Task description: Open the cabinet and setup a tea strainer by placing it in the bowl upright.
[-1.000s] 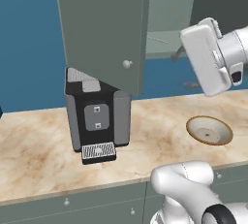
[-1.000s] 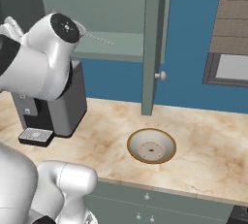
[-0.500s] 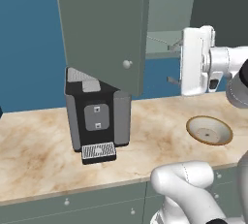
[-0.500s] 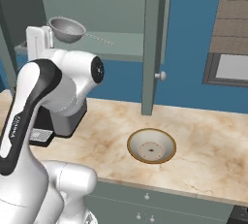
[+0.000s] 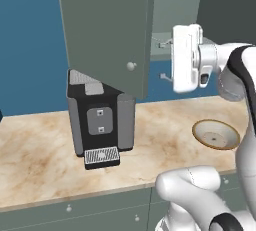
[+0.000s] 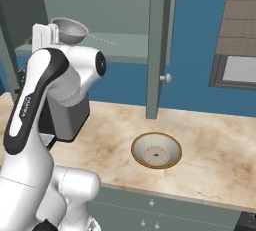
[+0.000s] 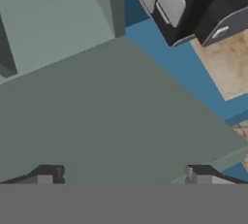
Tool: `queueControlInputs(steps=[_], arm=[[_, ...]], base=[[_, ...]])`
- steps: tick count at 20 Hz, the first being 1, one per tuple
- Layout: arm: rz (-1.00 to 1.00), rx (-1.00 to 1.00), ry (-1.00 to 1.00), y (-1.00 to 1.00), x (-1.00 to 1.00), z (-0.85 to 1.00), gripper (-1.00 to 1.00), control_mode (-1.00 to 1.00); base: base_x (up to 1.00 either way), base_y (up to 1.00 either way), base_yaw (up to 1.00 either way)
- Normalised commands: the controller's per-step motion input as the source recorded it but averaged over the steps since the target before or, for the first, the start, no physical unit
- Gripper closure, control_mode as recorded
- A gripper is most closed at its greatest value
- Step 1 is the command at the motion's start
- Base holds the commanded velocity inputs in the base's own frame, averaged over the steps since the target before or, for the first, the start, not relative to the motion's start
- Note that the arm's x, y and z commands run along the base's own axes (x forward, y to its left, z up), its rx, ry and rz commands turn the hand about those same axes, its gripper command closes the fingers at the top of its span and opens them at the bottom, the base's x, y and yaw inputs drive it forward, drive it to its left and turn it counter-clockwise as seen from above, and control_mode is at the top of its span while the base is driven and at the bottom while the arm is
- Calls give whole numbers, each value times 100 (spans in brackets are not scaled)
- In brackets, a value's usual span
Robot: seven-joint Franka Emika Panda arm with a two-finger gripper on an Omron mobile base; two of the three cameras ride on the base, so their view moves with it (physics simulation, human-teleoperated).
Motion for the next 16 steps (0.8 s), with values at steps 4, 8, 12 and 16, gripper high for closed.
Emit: queueControlInputs(steps=[4,8,12,16], arm=[[24,0,0,67,21,-1,-100,-100],[20,0,0,69,32,-13,-100,-100],[15,0,0,62,33,-12,-100,-100],[19,0,-6,91,3,-8,-100,-100]], base=[[0,0,0],[0,0,0],[0,0,0],[0,0,0]])
